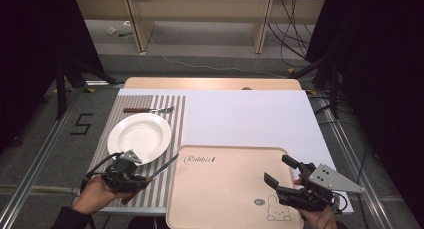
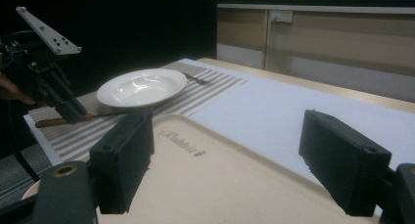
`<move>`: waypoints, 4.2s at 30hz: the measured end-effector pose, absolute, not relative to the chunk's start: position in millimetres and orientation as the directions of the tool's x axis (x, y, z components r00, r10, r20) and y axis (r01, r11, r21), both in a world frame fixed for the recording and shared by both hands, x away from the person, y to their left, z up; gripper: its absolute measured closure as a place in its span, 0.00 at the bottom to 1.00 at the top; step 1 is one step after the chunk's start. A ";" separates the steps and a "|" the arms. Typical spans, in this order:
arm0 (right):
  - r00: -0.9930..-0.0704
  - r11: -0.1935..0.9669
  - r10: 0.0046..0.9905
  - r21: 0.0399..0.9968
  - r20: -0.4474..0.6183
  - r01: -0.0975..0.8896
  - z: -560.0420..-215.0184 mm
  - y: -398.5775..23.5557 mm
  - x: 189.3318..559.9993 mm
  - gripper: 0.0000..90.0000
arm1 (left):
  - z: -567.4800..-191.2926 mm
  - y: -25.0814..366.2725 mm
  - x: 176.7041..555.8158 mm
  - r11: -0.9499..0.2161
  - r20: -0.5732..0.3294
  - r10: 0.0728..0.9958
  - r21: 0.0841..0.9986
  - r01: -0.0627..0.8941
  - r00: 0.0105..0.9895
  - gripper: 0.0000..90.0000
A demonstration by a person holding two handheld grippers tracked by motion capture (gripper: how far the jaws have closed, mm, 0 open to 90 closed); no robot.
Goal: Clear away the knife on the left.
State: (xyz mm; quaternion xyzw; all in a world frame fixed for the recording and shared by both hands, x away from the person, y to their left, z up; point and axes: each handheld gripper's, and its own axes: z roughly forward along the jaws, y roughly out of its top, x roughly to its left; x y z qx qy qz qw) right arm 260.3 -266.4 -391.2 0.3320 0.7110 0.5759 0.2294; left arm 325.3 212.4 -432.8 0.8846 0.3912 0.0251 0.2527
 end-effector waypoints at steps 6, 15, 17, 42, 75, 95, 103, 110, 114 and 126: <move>-0.674 0.116 0.737 0.971 0.056 0.208 -391.2 -266.3 260.3 0.24 | -433.2 204.6 324.4 -0.573 -0.168 0.690 0.466 0.674 0.704 0.85; -0.675 0.117 0.736 0.971 0.055 0.206 -391.2 -266.4 260.2 0.24 | -429.5 186.6 319.8 -0.590 -0.161 0.660 0.493 0.639 0.734 0.85; -0.674 0.116 0.736 0.971 0.056 0.207 -391.2 -266.4 260.2 0.24 | -429.0 180.2 318.5 -0.589 -0.165 0.651 0.505 0.631 0.741 0.85; -0.673 0.113 0.737 0.971 0.061 0.212 -391.8 -266.1 261.1 0.24 | -438.2 127.0 316.2 -0.595 -0.238 0.602 0.504 0.626 0.763 0.85; -0.677 0.112 0.733 0.972 0.060 0.206 -391.4 -266.2 260.3 0.24 | -464.4 84.2 314.6 -0.642 -0.273 0.582 0.424 0.639 0.766 0.85; -0.679 0.112 0.732 0.973 0.058 0.204 -391.3 -266.4 260.1 0.24 | -454.7 82.5 306.4 -0.605 -0.192 0.525 0.600 0.523 0.829 0.43; -0.680 0.112 0.731 0.972 0.059 0.205 -391.4 -266.0 260.1 0.24 | -450.1 80.0 304.2 -0.566 -0.187 0.506 0.665 0.488 0.842 0.27; -0.679 0.114 0.732 0.972 0.059 0.208 -391.6 -265.8 260.3 0.24 | -449.5 79.8 305.7 -0.577 -0.151 0.499 0.676 0.458 0.853 0.33; -0.680 0.115 0.731 0.971 0.059 0.208 -391.5 -265.8 260.4 0.24 | -449.3 79.6 306.1 -0.592 -0.128 0.480 0.683 0.428 0.868 0.52; -0.680 0.114 0.731 0.971 0.060 0.209 -391.7 -265.8 260.6 0.24 | -463.3 55.3 302.6 -0.709 -0.099 0.401 0.597 0.377 0.911 0.90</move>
